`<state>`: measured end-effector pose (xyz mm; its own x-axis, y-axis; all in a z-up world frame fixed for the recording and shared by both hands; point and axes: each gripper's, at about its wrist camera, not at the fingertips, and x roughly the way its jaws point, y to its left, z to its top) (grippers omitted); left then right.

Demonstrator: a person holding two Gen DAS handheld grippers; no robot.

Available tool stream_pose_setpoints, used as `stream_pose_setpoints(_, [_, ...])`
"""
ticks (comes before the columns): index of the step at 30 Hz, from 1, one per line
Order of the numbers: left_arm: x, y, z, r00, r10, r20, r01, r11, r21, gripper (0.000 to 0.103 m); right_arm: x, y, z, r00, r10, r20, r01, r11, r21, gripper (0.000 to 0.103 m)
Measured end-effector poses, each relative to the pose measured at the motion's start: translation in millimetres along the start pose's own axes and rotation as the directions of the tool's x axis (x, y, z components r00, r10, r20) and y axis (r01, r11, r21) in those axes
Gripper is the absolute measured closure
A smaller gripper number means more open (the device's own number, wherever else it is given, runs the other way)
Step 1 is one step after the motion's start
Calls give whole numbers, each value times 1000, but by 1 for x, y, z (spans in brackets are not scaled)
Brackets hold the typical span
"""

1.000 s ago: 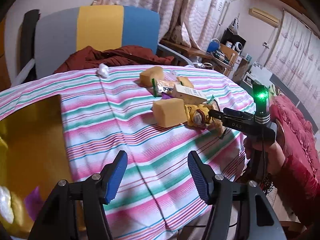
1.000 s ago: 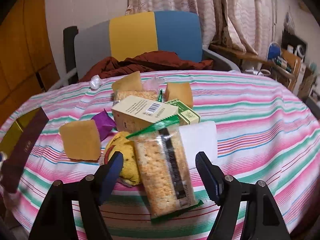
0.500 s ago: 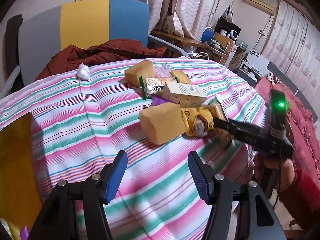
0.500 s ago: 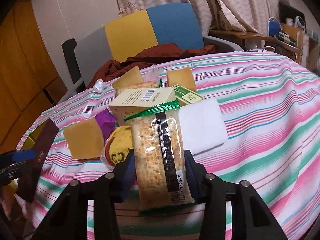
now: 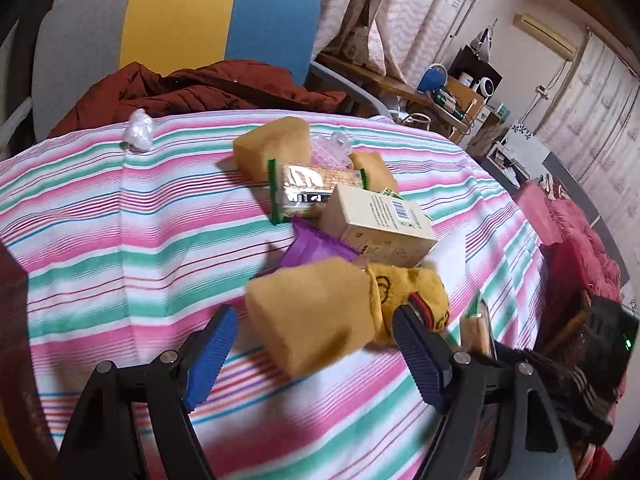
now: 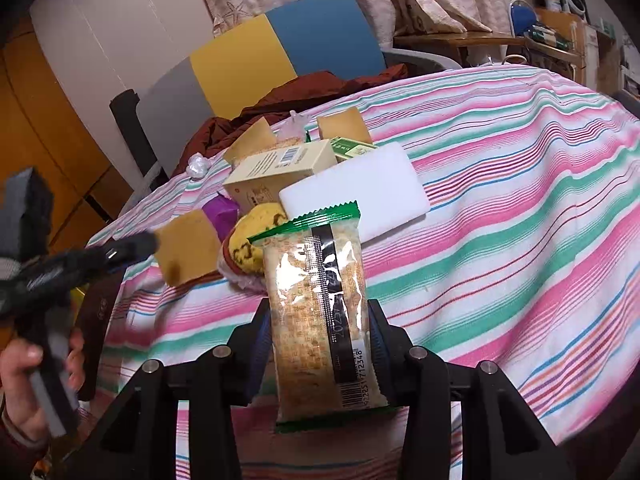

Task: Organize objects
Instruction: 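Grasp the yellow sponge with the left tool while the right tool holds the cracker packet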

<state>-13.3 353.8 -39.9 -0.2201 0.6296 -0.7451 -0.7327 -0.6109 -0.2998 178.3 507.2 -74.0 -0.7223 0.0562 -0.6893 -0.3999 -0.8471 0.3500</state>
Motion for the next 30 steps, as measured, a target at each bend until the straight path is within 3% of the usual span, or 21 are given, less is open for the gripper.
stream_pose_setpoints(5, [19, -11, 3, 999, 52, -11, -51, 997, 58, 21, 3, 5, -4, 1000, 3, 0, -3, 1000, -9, 58])
stream_pose_setpoints(7, [19, -10, 3, 999, 41, 0, -41, 997, 61, 23, 4, 6, -6, 1000, 7, -3, -7, 1000, -8, 58])
stream_pose_setpoints(10, [14, -8, -3, 999, 45, 16, -46, 996, 76, 43, 5, 7, -8, 1000, 6, -7, -6, 1000, -12, 58])
stream_pose_setpoints(23, [-4, 6, -45, 1000, -15, 25, 15, 1000, 9, 61, 0, 18, -13, 1000, 14, -20, -14, 1000, -15, 58])
stream_pose_setpoints(26, [-8, 12, -51, 1000, -16, 25, 16, 1000, -13, 79, -2, 22, -15, 1000, 12, -20, -12, 1000, -19, 58])
stream_pose_setpoints(30, [-11, 26, -58, 999, -34, 12, 35, 997, -66, 79, -6, 26, -15, 1000, 7, -17, -7, 1000, -30, 58])
